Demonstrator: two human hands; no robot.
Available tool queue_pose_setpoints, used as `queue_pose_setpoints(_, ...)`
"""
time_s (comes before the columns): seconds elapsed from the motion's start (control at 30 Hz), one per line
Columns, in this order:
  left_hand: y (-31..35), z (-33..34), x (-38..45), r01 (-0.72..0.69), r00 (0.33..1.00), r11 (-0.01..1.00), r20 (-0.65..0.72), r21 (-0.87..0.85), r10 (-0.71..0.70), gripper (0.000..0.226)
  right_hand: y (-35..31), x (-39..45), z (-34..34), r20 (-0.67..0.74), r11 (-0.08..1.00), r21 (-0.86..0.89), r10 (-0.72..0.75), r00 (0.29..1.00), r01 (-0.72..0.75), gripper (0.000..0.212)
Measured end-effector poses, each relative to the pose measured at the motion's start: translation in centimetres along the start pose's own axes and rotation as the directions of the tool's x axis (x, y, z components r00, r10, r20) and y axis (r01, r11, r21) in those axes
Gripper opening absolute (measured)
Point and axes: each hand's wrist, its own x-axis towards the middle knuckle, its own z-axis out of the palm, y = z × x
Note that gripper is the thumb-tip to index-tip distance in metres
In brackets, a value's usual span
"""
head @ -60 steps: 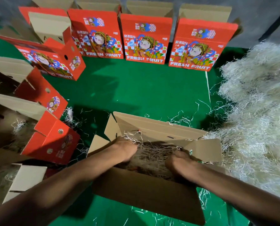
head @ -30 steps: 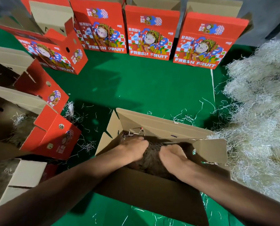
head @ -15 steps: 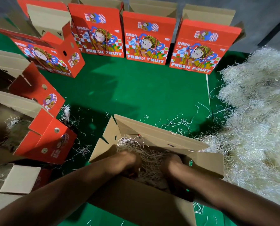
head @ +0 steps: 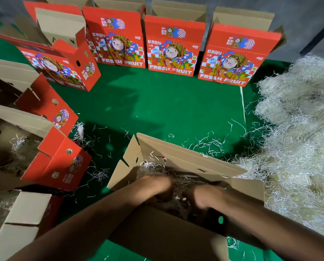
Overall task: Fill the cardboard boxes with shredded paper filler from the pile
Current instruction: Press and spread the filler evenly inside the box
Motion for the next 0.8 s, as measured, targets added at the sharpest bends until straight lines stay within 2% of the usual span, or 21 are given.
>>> queue_pose_setpoints(0.03,0.3,-0.9,-0.4,0.056,0.996,0.996,-0.07,-0.066,-0.06,0.018,0.2,-0.3,-0.3,-0.086,1.0,-0.015,-0.005,0.996,0.004,0.041)
queue_pose_setpoints(0.1,0.6,-1.1,0.2,0.104,0.968,0.995,-0.228,0.0,-0.102,0.038,0.2,-0.1,-0.5,-0.272,0.996,-0.091,-0.039,0.962,0.015,0.032)
queue_pose_setpoints(0.13,0.4,-0.8,0.5,0.149,0.959,0.987,-0.25,0.057,-0.13,0.046,-0.1,-0.1,-0.7,-0.327,0.99,-0.144,-0.046,0.944,-0.002,0.028)
queue_pose_setpoints(0.23,-0.7,0.4,0.2,0.222,0.972,0.974,-0.094,0.044,-0.217,0.045,-0.7,1.0,0.0,-0.218,0.959,-0.245,0.088,0.972,-0.141,0.03)
queue_pose_setpoints(0.27,-1.1,0.3,0.2,0.223,0.973,0.975,-0.063,0.012,-0.221,0.044,-0.5,1.4,0.3,-0.158,0.956,-0.257,0.106,0.982,-0.144,0.034)
queue_pose_setpoints(0.33,-1.6,0.0,0.2,0.197,0.979,0.966,-0.023,-0.167,-0.204,0.044,-0.3,1.9,0.3,-0.06,0.941,-0.325,0.081,0.995,-0.097,0.04)
queue_pose_setpoints(0.37,-1.5,-0.4,0.2,0.179,0.983,0.964,-0.002,-0.198,-0.183,0.055,-0.1,1.9,0.4,-0.037,0.937,-0.343,0.061,0.997,-0.07,0.042)
queue_pose_setpoints(0.43,-1.3,-0.5,0.2,0.162,0.987,0.975,0.037,-0.152,-0.158,0.069,-0.3,1.4,0.3,-0.023,0.929,-0.364,0.067,0.998,-0.07,0.044)
queue_pose_setpoints(0.5,-1.2,-0.3,0.2,0.116,0.991,0.989,-0.053,-0.091,-0.121,0.053,-0.5,0.8,0.1,-0.069,0.933,-0.35,0.061,0.996,-0.081,0.036)
queue_pose_setpoints(0.6,-1.4,-0.4,0.3,0.067,0.948,0.998,-0.312,-0.011,-0.067,0.042,-0.9,0.1,0.3,-0.298,0.975,-0.222,-0.077,0.951,0.009,0.021)
queue_pose_setpoints(0.63,-1.4,-0.5,0.2,0.082,0.94,0.997,-0.332,-0.013,-0.081,0.043,-1.1,0.0,0.5,-0.348,0.99,-0.126,-0.099,0.932,0.059,0.022)
queue_pose_setpoints(0.7,-1.3,-0.5,0.2,0.118,0.962,0.993,-0.246,-0.012,-0.118,0.034,-1.9,0.0,0.8,-0.318,0.978,0.098,-0.142,0.937,0.182,0.029)
queue_pose_setpoints(0.77,-1.6,0.0,0.2,0.161,0.984,0.987,-0.079,-0.018,-0.162,0.029,-3.4,0.2,1.0,-0.185,0.923,0.288,-0.207,0.961,0.254,0.032)
queue_pose_setpoints(0.8,-1.7,0.1,0.1,0.173,0.984,0.984,-0.029,-0.037,-0.174,0.03,-4.1,0.4,1.1,-0.122,0.916,0.316,-0.22,0.968,0.248,0.036)
